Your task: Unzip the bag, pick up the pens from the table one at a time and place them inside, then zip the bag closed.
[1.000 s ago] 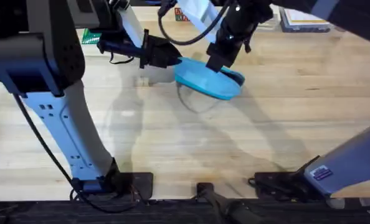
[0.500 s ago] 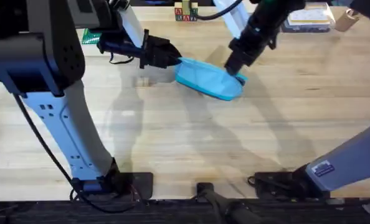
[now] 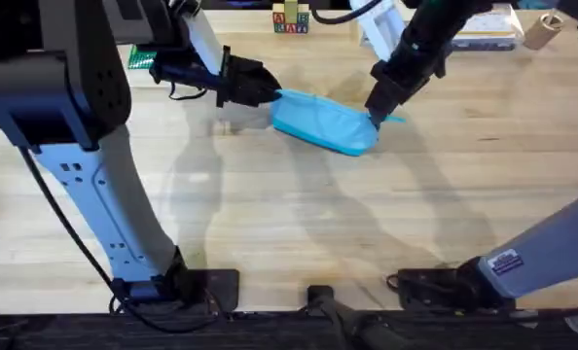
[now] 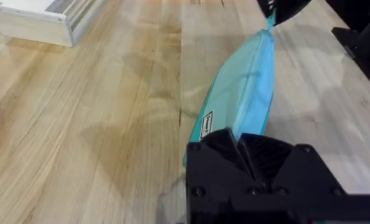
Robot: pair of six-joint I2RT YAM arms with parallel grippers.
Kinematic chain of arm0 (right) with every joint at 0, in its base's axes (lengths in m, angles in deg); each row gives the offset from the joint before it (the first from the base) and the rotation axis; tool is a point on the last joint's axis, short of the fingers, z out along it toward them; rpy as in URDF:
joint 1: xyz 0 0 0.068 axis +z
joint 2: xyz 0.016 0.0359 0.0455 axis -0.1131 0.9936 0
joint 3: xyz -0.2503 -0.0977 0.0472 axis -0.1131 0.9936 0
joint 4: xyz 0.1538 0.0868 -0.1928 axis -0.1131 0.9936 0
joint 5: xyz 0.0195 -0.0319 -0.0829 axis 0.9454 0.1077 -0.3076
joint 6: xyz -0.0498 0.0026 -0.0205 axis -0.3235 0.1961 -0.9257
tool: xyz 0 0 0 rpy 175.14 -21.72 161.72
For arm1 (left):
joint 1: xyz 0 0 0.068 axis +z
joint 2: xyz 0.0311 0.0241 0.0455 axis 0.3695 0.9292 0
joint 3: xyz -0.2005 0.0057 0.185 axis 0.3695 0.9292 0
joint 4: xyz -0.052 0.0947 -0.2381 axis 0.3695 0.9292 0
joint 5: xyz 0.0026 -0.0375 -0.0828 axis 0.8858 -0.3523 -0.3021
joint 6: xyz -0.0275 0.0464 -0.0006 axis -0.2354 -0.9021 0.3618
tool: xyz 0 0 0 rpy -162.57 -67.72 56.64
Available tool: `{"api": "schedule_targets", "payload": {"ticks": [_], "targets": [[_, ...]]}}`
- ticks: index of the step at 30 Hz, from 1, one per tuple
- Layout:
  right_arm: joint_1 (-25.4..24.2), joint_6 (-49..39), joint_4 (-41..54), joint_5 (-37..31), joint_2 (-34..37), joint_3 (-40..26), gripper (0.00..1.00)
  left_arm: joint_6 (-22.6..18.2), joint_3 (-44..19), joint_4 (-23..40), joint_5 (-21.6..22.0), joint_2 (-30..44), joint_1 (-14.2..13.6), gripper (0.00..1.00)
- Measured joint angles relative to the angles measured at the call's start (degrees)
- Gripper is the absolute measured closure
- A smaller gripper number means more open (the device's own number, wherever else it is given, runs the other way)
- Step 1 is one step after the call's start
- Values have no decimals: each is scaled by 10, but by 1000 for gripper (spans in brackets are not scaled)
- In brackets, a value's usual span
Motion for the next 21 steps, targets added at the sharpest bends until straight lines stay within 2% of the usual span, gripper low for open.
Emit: {"api": "schedule_targets", "payload": {"ticks": [12,21], "targets": [[-39,58,-116,3,-1,133,968,0,0,0,2,0,3,959],[-114,88,-114,40,-1,144,968,0,0,1,-1,0,2,959]]}}
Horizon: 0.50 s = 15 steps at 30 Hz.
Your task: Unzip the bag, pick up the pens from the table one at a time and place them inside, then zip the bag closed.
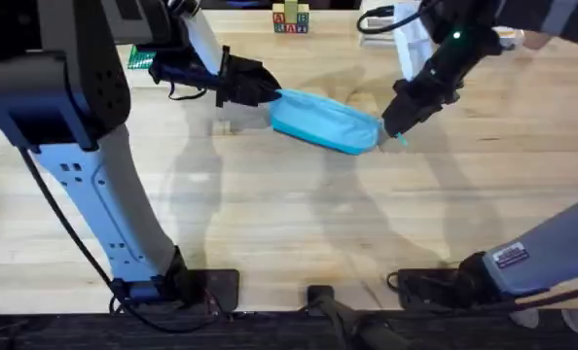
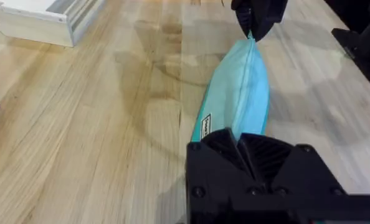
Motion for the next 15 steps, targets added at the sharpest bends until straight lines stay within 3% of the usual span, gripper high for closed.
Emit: {"api": "schedule_targets", "payload": {"ticks": [15], "targets": [[-14,21,-20,4,0,3,967,0,0,0,0,0,0,960]]}}
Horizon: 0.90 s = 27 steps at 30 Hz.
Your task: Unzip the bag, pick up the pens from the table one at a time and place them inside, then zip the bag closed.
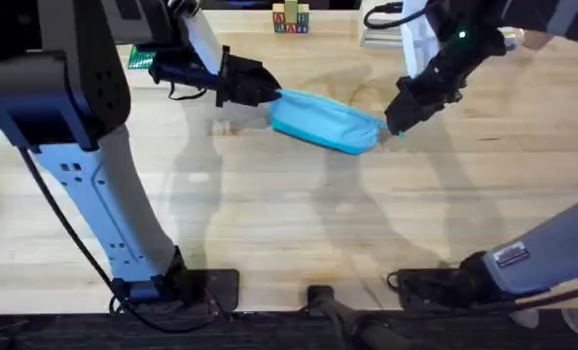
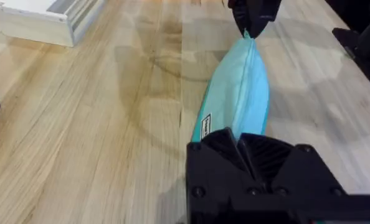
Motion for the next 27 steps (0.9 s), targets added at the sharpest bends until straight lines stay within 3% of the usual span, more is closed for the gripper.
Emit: {"api": "schedule_targets", "payload": {"ticks": [11,27], "targets": [[-3,7,-6,-10,-91,6,967,0,0,0,1,0,0,959],[-15,9,90,-54,-238,6,967,0,0,0,3,0,1,959]]}}
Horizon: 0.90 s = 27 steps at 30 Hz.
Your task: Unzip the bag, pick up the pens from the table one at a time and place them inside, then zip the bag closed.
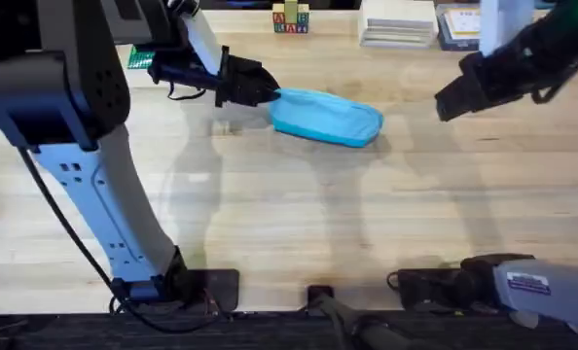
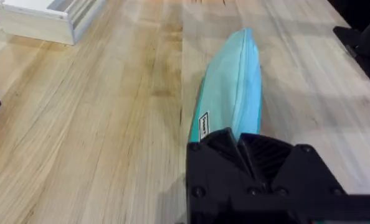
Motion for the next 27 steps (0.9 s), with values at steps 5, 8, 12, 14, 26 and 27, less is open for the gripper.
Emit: {"api": "schedule_targets", "payload": {"ticks": [5,8,12,14,26,27], "targets": [[0,0,8,0,-49,0,966,0,0,0,0,0,0,960],[0,0,13,0,-93,0,967,0,0,0,0,0,0,960],[1,2,30,0,-160,0,966,0,0,0,1,0,0,960],[3,4,34,0,-194,0,968,0,0,0,1,0,0,960],[40,58,17,39,-323,3,967,0,0,0,1,0,0,959],[43,63,6,41,-330,7,967,0,0,0,1,0,0,959]]}}
